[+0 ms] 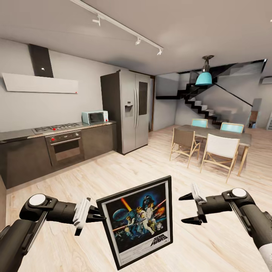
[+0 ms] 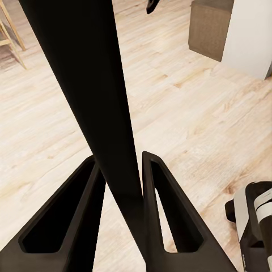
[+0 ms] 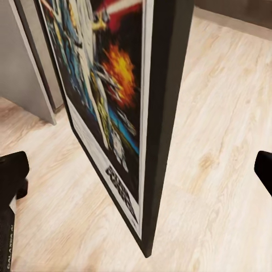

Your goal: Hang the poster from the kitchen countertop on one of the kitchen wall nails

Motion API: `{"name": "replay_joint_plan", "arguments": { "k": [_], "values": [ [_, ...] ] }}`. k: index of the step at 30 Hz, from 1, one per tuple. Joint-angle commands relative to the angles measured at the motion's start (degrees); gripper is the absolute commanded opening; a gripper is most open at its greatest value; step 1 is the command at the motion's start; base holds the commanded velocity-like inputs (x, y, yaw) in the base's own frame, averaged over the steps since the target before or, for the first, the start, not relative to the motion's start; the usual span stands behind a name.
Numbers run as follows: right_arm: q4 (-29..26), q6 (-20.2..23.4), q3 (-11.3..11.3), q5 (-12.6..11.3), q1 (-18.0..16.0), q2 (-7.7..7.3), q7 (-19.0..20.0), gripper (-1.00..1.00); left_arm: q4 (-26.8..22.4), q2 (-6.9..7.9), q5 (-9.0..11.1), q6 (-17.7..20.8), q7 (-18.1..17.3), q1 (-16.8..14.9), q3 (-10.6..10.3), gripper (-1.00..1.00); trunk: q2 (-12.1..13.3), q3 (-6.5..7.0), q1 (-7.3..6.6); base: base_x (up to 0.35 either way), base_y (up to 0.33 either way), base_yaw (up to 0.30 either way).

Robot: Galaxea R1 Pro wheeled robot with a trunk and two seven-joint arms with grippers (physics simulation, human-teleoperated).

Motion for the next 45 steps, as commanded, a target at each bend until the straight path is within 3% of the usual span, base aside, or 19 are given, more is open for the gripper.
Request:
{"name": "replay_joint_plan", "arguments": {
  "k": [1,20,24,36,45],
  "values": [
    [0.06,0.56,0.17,0.15,-0.09,0.01,0.18,1.0,-0.06,0.02,-0.29,0.55,-0.29,-0.05,-0.03,-1.0,-0.05,-0.07,0.0,0.0,0.0,0.0],
    [2.89,0.15,0.66,0.08,-1.67,0.26,-0.04,1.0,-0.37,0.02,-0.29,0.55,-0.29,-0.05,-0.11,-1.0,-0.05,-0.07,0.0,0.0,0.0,0.0],
    [4.86,-3.25,0.68,0.02,-2.32,0.5,0.08,1.0,-0.47,0.02,-0.29,0.55,-0.29,-0.05,-0.12,-1.0,-0.05,-0.07,0.0,0.0,0.0,0.0],
    [5.85,-4.66,0.68,-0.03,-2.99,0.74,0.06,1.0,-0.5,0.02,-0.31,0.55,-0.29,-0.05,-0.12,-1.0,-0.05,-0.07,0.0,0.0,0.0,0.0],
    [6.61,-4.84,0.68,-0.03,-3.56,2.57,0.05,1.0,-0.5,0.02,-0.29,0.55,-0.29,-0.05,-0.12,-1.0,-0.05,-0.07,0.0,0.0,0.0,0.0]
  ]
}}
